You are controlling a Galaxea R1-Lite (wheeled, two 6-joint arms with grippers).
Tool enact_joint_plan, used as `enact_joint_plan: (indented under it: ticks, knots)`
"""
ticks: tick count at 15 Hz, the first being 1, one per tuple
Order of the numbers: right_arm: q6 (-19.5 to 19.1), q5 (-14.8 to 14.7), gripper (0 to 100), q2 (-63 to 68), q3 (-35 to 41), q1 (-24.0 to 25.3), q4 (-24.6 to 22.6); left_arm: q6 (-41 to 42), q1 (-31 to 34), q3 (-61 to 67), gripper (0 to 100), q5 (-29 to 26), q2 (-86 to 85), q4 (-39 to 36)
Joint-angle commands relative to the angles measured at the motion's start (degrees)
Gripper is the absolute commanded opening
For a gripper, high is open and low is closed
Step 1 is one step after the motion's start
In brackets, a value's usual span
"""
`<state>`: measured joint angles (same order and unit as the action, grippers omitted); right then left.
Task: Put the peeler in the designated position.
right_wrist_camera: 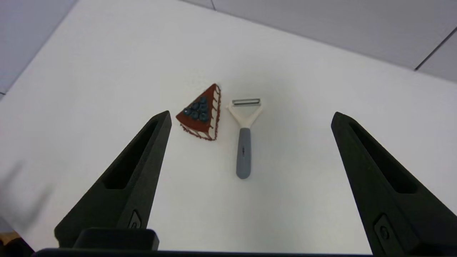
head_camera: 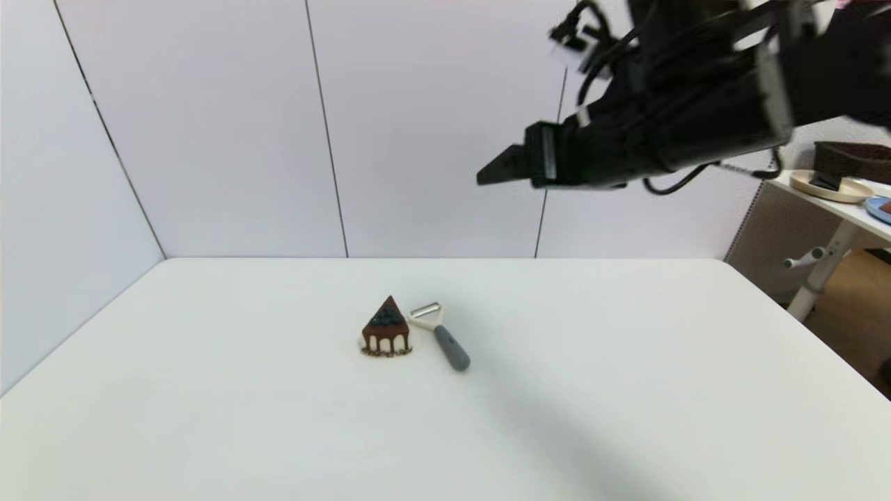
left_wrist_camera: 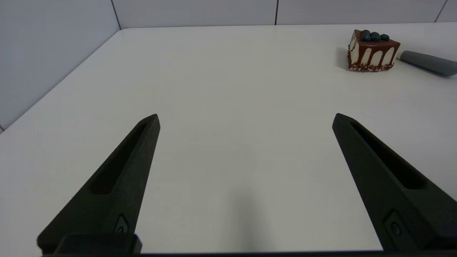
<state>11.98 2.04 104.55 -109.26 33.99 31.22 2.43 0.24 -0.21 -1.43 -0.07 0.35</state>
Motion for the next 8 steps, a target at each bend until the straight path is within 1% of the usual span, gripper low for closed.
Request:
enact_joint_plan:
  ticks: [1,2,3,4,6,7,8]
  knots:
    - [-17.3,18.4,100,-19.9,11.6,-16.1,0.4,0.0,0.0,0.0,100,0.0,0.1,0.0]
    - [-22.6,25.2,100,-23.8,16.5,-22.6,0.4,0.0,0.0,0.0,100,0.0,0.1,0.0]
    - [-26.9,29.3,100,-27.6,21.6,-28.4,0.4,0.0,0.0,0.0,100,0.0,0.1,0.0]
    - [-28.9,30.0,100,-31.7,26.7,-32.2,0.4,0.0,0.0,0.0,100,0.0,0.1,0.0]
    - [-29.2,29.5,100,-39.8,37.4,-37.2,0.2,0.0,0.0,-0.1,100,0.0,0.1,0.0]
    - [-29.2,28.4,100,-43.1,41.4,-38.4,0.2,0.0,0.0,0.0,100,0.0,0.1,0.0]
    - [-29.0,25.2,100,-47.6,46.9,-39.6,0.0,0.0,0.0,-0.1,100,0.0,0.1,0.0]
